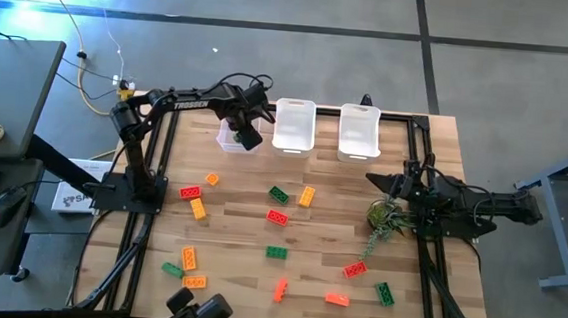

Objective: Sort & place blocks by color
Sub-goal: Put the green game piece into the transparent bin, then put the orange game piece into the right white bin

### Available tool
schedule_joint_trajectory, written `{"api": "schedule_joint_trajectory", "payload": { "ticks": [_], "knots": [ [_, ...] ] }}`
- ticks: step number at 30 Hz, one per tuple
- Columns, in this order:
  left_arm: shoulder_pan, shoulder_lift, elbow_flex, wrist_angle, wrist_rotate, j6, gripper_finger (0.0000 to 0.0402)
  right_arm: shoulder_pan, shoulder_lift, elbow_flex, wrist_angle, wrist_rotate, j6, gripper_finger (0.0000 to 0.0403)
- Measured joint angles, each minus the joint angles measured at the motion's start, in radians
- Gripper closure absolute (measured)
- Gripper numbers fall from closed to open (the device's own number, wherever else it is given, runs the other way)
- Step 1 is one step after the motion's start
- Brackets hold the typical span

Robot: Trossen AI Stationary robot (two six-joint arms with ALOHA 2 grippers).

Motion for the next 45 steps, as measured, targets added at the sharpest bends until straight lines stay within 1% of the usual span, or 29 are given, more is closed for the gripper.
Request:
{"api": "schedule_joint_trajectory", "payload": {
  "ticks": [6, 9, 14, 18, 21, 26, 28, 30, 32, 36, 41, 45],
  "knots": [
    [0.002, -0.001, 0.000, 0.000, 0.006, -0.010, 0.0261, 0.000, 0.000, 0.000, 0.046, 0.005, -0.011, 0.0192],
    [0.002, -0.001, 0.003, -0.005, 0.006, -0.010, 0.0250, 0.000, 0.000, 0.000, 0.089, 0.005, -0.049, 0.0192],
    [0.003, -0.001, 0.069, -0.047, 0.012, -0.007, 0.0246, 0.000, 0.000, 0.001, 0.174, 0.026, -0.126, 0.0192],
    [0.003, -0.002, 0.162, -0.090, 0.027, 0.003, 0.0247, 0.000, 0.010, 0.046, 0.132, 0.048, -0.192, 0.0192],
    [0.003, -0.002, 0.241, -0.137, 0.039, 0.008, 0.0247, 0.000, 0.048, 0.102, 0.103, 0.056, -0.270, 0.0192],
    [0.002, -0.002, 0.345, -0.211, 0.112, 0.008, 0.0247, 0.000, 0.167, 0.218, 0.009, 0.056, -0.375, 0.0192],
    [-0.002, -0.003, 0.379, -0.245, 0.141, 0.008, 0.0247, 0.000, 0.225, 0.266, -0.063, 0.056, -0.379, 0.0192],
    [-0.009, -0.005, 0.399, -0.271, 0.157, 0.008, 0.0247, 0.000, 0.289, 0.317, -0.138, 0.042, -0.343, 0.0192],
    [-0.019, -0.015, 0.401, -0.280, 0.164, 0.011, 0.0247, 0.000, 0.355, 0.368, -0.212, -0.012, -0.307, 0.0192],
    [-0.043, -0.027, 0.401, -0.280, 0.158, 0.043, 0.0247, 0.001, 0.491, 0.462, -0.325, -0.198, -0.251, 0.0192],
    [-0.059, -0.027, 0.401, -0.279, 0.154, 0.061, 0.0248, 0.001, 0.649, 0.567, -0.436, -0.415, -0.242, 0.0192],
    [-0.068, -0.027, 0.401, -0.279, 0.153, 0.069, 0.0248, 0.006, 0.755, 0.629, -0.482, -0.543, -0.250, 0.0192]
  ]
}}
